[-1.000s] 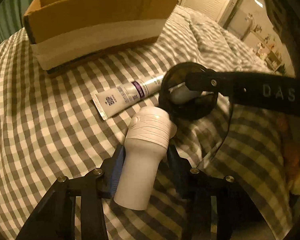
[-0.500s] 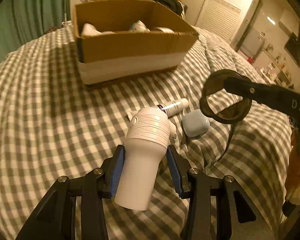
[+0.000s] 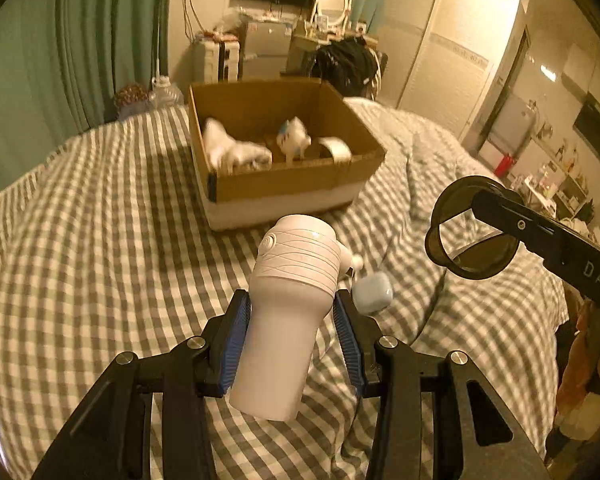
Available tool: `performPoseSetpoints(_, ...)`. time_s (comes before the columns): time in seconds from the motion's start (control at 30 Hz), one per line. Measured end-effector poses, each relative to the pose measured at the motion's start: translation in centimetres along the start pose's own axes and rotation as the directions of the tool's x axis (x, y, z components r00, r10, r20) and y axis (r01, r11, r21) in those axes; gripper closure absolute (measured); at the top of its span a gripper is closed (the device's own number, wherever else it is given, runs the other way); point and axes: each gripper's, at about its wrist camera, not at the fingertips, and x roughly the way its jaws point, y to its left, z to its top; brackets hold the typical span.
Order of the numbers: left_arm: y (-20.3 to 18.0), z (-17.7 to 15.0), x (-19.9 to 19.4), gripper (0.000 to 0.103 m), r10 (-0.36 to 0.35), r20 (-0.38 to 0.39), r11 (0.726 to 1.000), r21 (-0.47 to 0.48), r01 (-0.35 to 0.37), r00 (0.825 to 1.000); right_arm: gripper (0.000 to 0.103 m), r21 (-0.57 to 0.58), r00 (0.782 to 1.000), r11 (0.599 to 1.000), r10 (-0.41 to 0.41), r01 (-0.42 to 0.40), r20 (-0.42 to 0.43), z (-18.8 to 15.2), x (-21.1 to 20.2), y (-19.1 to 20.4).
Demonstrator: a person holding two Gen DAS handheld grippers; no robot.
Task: Organize objects
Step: 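Lower the bottle and black cup into the box and open both tools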
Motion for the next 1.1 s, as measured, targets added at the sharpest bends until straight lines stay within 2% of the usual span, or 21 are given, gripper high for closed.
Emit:
performPoseSetpoints(0.27, 0.2, 4.9, -3.0, 0.059, 0.010, 0.099, 1.000, 0.006, -0.011, 0.995, 0.058, -0.053, 0.993, 0.999, 0.019, -0.013, 0.115, 3.8, -3.9, 1.5)
performPoseSetpoints(0.5, 1.1, 10.1, -3.6, 0.059, 0.014, 0.178, 1.000, -0.005, -0.013, 0.984, 0.059, -0.099, 0.984, 0.995, 0.030, -0.012, 0.177, 7.8, -4.1, 3.0)
performPoseSetpoints(0.67, 1.9, 13.5, -1.9, 0.059, 0.017, 0.210, 1.000, -0.007, -0.016, 0.978, 0.059, -0.123, 0.978, 0.992, 0.047, -0.023, 0.204, 10.8, -2.4, 4.2)
performPoseSetpoints(0.8, 2.7, 16.0, 0.7, 0.059, 0.034, 0.233, 0.999, 0.000, -0.035, 0.972, 0.059, -0.128, 0.976, 0.991, 0.055, -0.028, 0.209, 12.5, -0.3, 4.4)
performPoseSetpoints(0.9, 3.5, 17.4, 3.0, 0.059, 0.019, 0.241, 1.000, -0.004, -0.019, 0.970, 0.059, -0.120, 0.976, 0.992, 0.050, -0.025, 0.212, 14.0, 1.9, 4.4)
performPoseSetpoints(1.1, 5.3, 17.9, 8.1, 0.059, 0.025, 0.243, 0.999, 0.028, -0.032, 0.970, 0.059, -0.071, 0.974, 0.997, 0.032, -0.017, 0.224, 15.8, 7.1, 3.4)
